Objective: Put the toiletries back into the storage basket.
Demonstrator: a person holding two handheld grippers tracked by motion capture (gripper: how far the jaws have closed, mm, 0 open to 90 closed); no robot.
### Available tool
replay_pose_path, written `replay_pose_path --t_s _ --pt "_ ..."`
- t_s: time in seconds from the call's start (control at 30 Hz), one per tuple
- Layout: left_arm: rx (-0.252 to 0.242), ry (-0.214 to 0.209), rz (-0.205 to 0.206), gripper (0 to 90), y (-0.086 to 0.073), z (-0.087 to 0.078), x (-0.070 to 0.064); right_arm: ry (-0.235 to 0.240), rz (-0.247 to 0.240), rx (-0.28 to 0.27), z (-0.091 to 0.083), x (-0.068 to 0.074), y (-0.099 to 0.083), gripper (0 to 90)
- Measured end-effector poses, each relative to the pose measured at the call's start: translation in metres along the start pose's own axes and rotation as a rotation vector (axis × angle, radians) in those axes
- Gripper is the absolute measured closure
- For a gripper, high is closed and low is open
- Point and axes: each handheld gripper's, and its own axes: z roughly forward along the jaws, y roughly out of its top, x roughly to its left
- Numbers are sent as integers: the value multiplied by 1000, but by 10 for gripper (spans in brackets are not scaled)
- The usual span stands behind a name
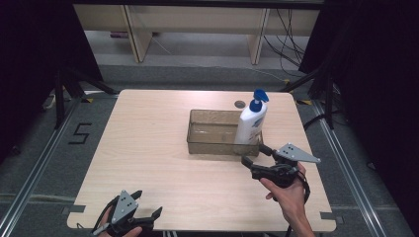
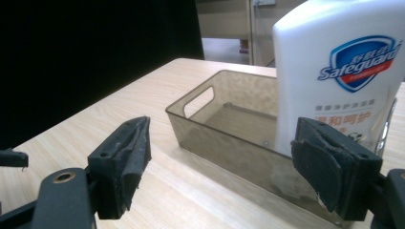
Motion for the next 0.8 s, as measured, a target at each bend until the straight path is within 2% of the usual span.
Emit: replay_pose_path --t_s 0.17,0.2,0.23,0.27,0.3,0.37,0.4,0.43,0.47,0.5,0.53,0.57,0.67,0.7,0.73,0.8 --pt "3 -21 -24 152 -1 3 -2 9 -13 1 4 2 -5 213" --pt "2 -21 -25 152 -1 3 -2 12 3 11 4 3 -7 213" --pt "6 -20 -21 152 -1 3 -1 10 -2 19 5 2 -8 213" --pt "21 -20 -2 152 -1 1 0 10 6 38 4 3 -8 213" --pt "15 -19 -10 152 -1 2 0 18 34 26 5 5 -10 213" --pt "17 -24 -14 152 -1 2 0 14 -16 23 7 3 -12 217" --pt "12 -29 -21 152 -1 3 -1 25 16 33 8 4 -14 217" --pt "8 -26 -32 152 -1 4 -2 15 29 51 7 6 -15 217" --pt "24 -25 -15 152 -1 2 -1 17 1 41 9 3 -16 217" --pt "16 -28 -18 151 -1 3 -1 15 -3 44 9 3 -17 217" --pt "4 -29 -29 152 -1 3 -2 20 4 50 9 4 -18 217" --pt "18 -26 -15 152 -1 2 0 17 19 59 8 6 -19 217" --pt "18 -29 -17 152 -1 2 0 25 4 63 8 6 -20 217" --pt "17 -29 -17 151 -1 2 0 28 24 67 7 7 -21 217" --pt "1 -32 -35 151 -1 3 -2 29 10 63 7 6 -21 217" --pt "8 -32 -25 152 -1 3 -1 26 16 62 7 7 -22 217"
